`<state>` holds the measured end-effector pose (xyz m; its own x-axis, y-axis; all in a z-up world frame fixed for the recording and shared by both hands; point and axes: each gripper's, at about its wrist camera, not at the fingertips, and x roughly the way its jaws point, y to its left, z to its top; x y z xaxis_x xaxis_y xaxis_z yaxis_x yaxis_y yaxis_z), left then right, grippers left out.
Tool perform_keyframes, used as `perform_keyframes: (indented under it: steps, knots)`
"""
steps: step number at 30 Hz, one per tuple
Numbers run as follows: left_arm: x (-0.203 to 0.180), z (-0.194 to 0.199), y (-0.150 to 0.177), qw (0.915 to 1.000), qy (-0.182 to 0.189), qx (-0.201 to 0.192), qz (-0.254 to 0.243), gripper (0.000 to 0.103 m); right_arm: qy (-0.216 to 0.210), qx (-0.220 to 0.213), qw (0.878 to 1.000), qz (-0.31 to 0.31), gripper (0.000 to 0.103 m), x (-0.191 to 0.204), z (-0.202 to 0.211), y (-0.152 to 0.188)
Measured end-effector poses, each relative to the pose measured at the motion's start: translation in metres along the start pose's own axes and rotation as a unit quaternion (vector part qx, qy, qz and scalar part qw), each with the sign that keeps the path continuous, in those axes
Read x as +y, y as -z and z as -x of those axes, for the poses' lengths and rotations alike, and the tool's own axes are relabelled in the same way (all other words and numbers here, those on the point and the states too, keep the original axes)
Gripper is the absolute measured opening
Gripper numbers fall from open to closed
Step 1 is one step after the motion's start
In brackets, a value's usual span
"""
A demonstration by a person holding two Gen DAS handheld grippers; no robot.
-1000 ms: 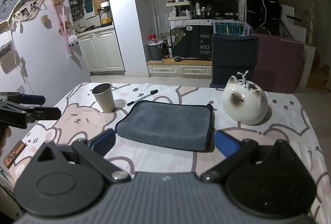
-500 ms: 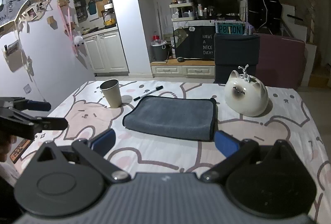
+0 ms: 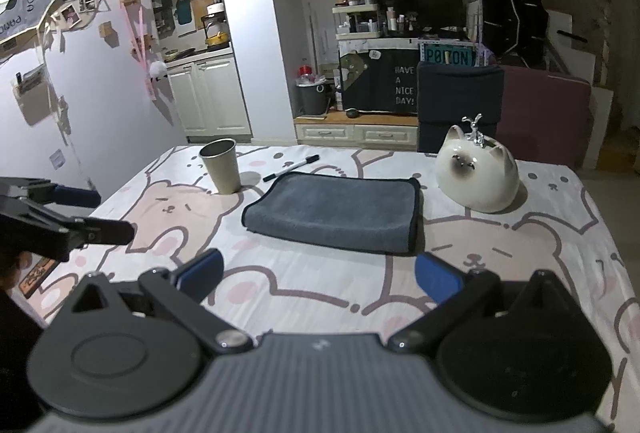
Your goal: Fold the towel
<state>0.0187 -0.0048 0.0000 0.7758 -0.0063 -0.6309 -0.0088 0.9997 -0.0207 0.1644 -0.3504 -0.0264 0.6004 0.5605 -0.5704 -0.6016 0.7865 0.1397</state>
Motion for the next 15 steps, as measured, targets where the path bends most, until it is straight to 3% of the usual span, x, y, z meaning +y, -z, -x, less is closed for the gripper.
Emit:
perform_keyframes:
  steps: [15]
  knots:
    - [-0.0018,-0.0011,0.0054,1.0000,0.004,-0.001,0.001,0.103,-0.006,0.008,1.000,0.003,0.103,0.0015,-0.0031,0.0031]
